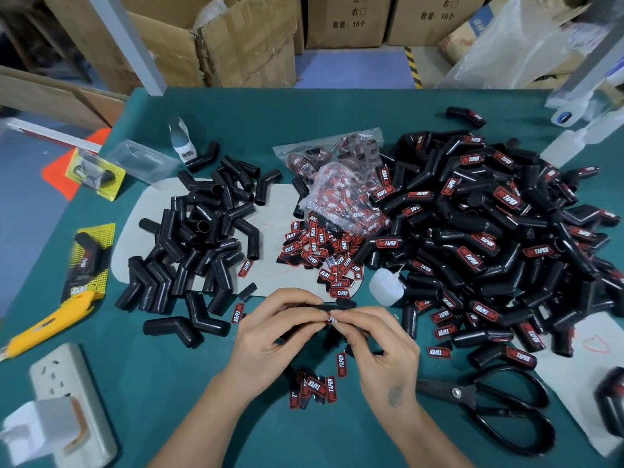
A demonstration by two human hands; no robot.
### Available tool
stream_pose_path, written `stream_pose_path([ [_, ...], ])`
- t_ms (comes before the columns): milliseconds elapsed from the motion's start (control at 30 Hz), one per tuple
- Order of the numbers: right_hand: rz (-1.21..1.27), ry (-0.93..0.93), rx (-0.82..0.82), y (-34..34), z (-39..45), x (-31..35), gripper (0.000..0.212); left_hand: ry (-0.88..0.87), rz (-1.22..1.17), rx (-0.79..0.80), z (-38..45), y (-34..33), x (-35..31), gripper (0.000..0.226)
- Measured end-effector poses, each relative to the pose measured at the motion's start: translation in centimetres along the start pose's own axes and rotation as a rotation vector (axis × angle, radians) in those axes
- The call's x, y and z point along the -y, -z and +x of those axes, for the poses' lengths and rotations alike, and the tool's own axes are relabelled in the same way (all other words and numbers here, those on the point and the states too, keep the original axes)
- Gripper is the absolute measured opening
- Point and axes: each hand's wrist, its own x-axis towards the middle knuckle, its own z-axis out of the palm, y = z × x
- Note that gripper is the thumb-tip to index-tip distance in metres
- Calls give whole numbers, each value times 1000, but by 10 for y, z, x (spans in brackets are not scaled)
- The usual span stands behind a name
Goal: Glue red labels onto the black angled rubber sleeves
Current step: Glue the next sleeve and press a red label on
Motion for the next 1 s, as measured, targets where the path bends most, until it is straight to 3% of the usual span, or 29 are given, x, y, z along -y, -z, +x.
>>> stream_pose_path([
  [533,23,-21,-1,0,0,2,13,48,-20,-94,-1,-4,-2,20],
  [800,31,-46,-7,0,1,2,17,60,-31,-102,-2,-5,-3,12],
  [1000,23,-52,-17,0,1,5,19,130,-100,-93,-1,-5,-7,24],
])
